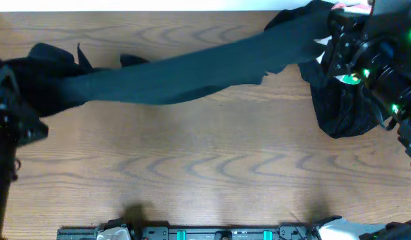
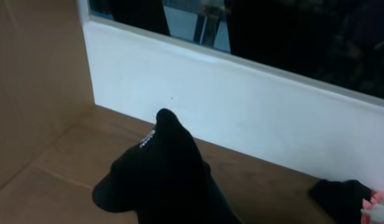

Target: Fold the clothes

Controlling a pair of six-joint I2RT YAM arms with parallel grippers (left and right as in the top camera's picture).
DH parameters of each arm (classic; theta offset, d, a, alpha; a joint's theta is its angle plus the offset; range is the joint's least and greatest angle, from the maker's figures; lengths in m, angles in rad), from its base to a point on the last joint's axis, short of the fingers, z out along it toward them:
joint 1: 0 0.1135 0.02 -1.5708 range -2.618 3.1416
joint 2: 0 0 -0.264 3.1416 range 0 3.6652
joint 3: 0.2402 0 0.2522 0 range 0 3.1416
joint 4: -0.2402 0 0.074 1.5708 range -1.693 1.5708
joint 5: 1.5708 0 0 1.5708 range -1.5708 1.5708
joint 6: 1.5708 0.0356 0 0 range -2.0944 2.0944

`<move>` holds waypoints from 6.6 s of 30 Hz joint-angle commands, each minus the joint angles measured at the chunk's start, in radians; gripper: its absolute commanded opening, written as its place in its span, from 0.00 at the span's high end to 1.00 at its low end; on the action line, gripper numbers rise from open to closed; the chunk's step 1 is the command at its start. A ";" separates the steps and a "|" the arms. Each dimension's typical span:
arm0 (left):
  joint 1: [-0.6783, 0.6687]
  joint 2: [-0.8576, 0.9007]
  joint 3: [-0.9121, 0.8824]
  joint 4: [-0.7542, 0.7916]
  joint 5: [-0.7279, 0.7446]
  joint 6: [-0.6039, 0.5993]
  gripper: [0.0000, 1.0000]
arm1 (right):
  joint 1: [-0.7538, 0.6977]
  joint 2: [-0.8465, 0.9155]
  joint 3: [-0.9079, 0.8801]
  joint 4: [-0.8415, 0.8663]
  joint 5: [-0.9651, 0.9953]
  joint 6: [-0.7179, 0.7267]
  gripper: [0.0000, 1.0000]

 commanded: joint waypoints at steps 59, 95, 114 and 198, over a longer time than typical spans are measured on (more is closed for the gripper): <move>0.003 0.313 0.062 -0.207 -0.026 -0.021 0.94 | -0.021 0.253 0.135 -0.169 0.088 0.122 0.98; 0.003 0.845 0.041 -0.051 -0.026 0.137 0.14 | -0.151 0.716 0.145 0.087 -0.110 -0.060 0.99; -0.029 0.171 -0.848 0.249 0.041 0.161 0.94 | -0.124 0.660 0.142 -0.257 -0.135 -0.046 0.98; -0.216 0.312 -1.567 0.643 0.006 -0.175 0.30 | -0.100 0.373 -1.111 0.617 -0.346 -0.005 0.99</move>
